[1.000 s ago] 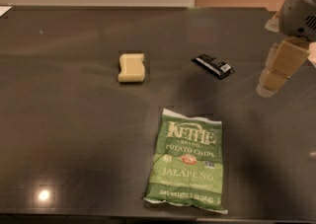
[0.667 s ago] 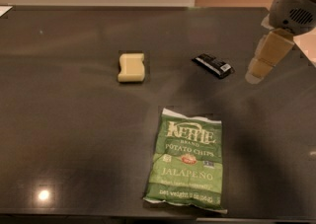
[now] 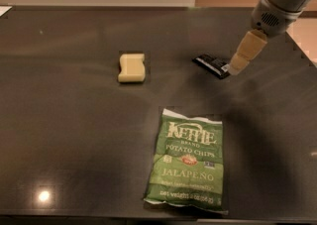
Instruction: Move rxbar chocolate near sponge
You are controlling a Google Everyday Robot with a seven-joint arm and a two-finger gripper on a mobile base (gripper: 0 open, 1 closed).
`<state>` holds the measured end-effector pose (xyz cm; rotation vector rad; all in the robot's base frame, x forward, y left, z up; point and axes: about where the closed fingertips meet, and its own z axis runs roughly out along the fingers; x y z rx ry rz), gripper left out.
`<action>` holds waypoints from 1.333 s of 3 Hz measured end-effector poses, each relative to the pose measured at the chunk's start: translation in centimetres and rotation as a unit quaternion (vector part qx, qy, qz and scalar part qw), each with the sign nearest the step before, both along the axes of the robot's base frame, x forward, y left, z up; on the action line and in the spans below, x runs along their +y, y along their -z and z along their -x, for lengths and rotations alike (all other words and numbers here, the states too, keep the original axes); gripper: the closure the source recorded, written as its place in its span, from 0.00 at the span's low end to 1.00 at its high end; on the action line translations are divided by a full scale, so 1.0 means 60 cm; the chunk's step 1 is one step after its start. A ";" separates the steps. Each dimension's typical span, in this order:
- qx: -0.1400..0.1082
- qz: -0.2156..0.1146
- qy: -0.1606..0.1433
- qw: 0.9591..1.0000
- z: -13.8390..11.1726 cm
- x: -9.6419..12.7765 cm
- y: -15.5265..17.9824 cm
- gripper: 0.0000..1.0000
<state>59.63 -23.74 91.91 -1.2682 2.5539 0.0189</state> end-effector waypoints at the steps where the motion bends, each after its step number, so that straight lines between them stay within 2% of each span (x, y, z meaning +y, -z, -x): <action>1: 0.007 0.000 0.041 0.999 -0.043 0.003 0.027 0.00; 2: 0.016 -0.010 0.055 0.998 -0.076 0.020 0.052 0.00; 4: 0.039 -0.022 0.051 0.998 -0.120 0.066 0.102 0.00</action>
Offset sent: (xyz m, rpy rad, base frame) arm 0.0671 0.0227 -0.0466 0.0437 0.0632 -0.1480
